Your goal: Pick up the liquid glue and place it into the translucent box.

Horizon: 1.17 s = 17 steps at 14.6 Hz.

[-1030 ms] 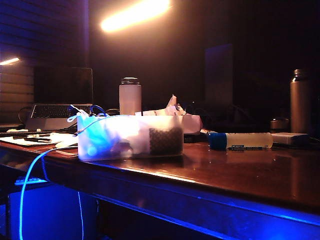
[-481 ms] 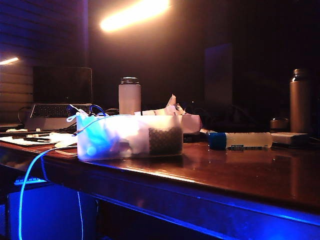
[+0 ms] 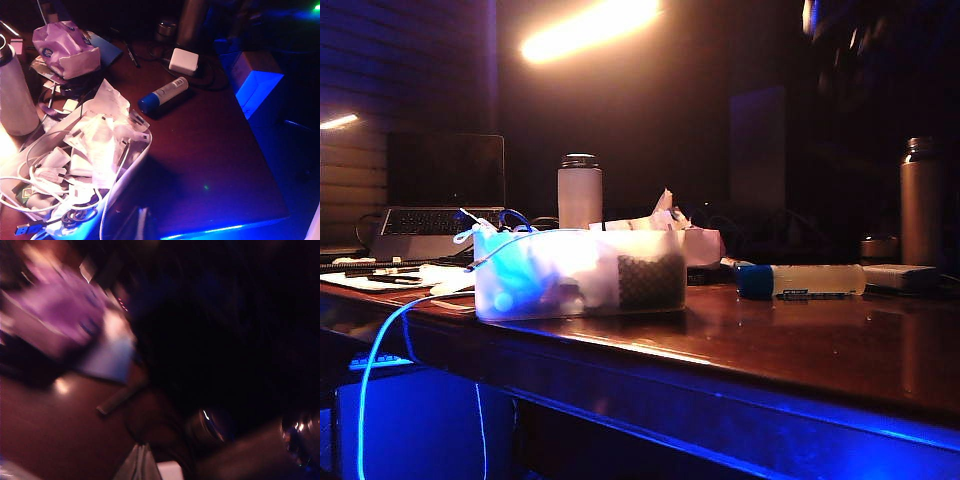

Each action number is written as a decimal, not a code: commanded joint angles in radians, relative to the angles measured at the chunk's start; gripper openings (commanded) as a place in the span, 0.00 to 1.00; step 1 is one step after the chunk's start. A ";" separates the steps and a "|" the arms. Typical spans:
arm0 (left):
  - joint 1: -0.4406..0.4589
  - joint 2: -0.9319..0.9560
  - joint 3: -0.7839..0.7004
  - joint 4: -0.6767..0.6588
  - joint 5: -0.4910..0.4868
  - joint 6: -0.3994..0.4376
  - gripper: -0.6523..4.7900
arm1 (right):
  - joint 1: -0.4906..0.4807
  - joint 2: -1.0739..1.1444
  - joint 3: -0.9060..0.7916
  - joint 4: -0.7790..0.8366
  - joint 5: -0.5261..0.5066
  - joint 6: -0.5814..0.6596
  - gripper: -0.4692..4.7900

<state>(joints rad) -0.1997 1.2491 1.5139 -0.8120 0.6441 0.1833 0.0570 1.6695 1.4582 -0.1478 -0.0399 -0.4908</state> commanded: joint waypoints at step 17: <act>0.000 -0.003 0.005 0.005 0.007 0.000 0.11 | 0.032 0.338 0.029 -0.216 0.051 0.081 0.09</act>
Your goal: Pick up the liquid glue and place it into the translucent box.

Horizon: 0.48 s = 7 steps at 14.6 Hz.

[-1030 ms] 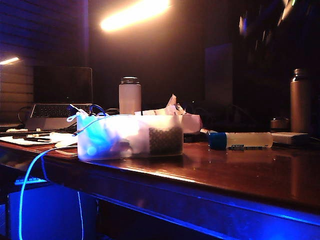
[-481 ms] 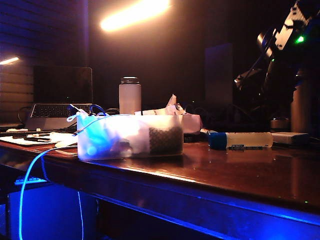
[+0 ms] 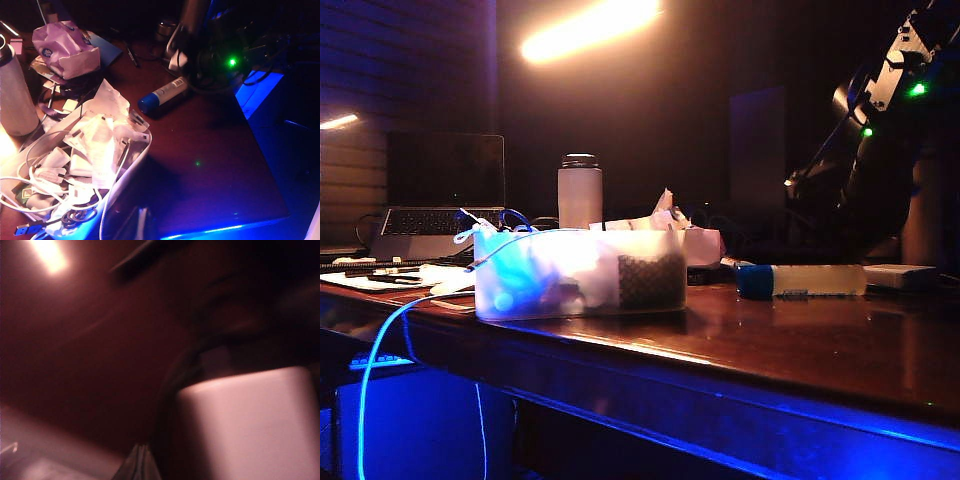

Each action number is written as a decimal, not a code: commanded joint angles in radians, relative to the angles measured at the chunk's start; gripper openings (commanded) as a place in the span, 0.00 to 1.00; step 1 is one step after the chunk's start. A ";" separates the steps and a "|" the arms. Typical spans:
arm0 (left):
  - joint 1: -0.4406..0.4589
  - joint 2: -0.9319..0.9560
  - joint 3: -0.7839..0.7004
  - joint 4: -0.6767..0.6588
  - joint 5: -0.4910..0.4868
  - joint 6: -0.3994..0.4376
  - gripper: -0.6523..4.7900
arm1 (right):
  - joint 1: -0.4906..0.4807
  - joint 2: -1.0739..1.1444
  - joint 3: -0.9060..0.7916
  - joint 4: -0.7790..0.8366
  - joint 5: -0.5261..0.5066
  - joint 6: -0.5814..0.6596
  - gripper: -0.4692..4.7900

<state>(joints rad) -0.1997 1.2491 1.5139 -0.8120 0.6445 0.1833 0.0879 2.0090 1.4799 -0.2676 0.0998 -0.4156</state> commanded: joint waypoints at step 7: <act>0.000 -0.003 0.005 -0.011 0.007 0.001 0.11 | 0.006 -0.035 0.008 -0.108 -0.297 0.066 0.09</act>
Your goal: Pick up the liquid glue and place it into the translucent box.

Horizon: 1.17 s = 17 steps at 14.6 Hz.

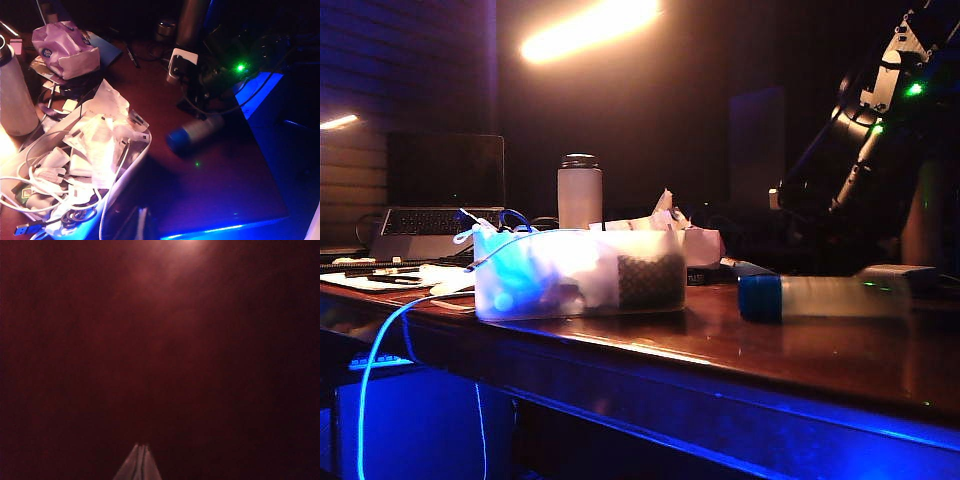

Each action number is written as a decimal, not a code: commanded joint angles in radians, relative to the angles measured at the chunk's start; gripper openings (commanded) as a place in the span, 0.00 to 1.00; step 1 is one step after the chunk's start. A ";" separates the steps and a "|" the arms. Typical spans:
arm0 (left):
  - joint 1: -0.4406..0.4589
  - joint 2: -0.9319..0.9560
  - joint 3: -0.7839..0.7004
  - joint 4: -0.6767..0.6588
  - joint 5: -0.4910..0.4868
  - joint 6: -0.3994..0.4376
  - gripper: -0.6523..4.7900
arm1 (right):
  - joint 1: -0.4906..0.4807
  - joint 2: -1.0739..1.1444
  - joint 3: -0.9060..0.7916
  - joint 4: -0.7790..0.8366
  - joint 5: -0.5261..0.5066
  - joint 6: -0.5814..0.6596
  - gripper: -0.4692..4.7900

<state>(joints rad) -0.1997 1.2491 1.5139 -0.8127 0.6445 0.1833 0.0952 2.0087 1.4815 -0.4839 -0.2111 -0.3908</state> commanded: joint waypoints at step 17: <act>0.000 -0.003 0.004 0.029 0.014 0.027 0.11 | 0.302 -0.295 0.005 -0.662 0.087 -0.345 0.99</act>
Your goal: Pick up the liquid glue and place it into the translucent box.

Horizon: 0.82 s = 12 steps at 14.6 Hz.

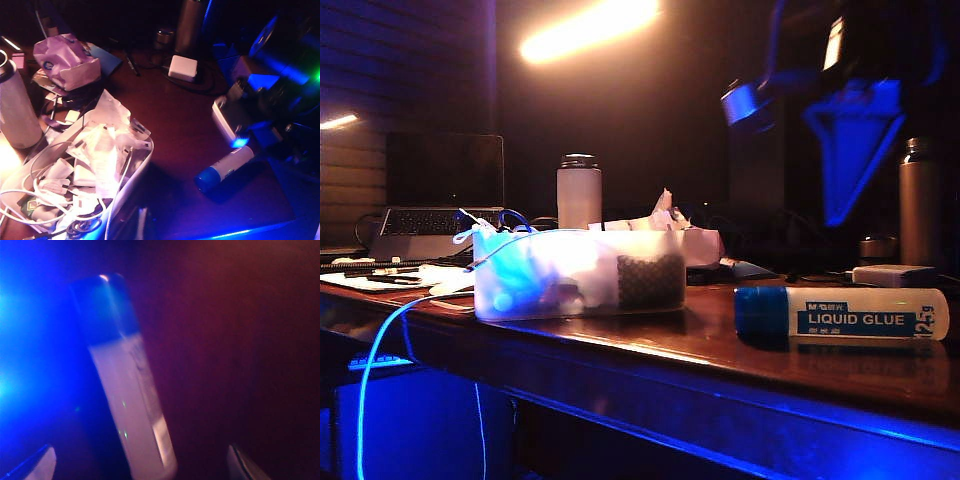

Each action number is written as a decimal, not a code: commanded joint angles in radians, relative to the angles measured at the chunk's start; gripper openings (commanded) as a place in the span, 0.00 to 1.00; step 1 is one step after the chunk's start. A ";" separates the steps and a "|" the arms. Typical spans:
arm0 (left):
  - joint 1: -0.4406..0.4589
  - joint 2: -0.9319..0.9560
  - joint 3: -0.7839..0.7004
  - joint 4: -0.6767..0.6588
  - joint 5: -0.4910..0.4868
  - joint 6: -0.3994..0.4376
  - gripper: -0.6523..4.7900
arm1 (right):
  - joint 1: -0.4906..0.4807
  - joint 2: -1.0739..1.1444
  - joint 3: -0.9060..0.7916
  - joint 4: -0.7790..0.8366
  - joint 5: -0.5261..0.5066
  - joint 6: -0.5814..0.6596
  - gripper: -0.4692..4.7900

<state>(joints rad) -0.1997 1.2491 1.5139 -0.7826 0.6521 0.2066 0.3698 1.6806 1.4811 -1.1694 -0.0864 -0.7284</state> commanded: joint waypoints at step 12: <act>0.000 -0.003 0.004 -0.011 0.007 0.003 0.11 | 0.074 0.179 0.005 0.131 -0.077 -0.007 0.96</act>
<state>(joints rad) -0.1997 1.2491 1.5139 -0.7982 0.6521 0.2066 0.4435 1.8553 1.4815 -1.0443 -0.1467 -0.7311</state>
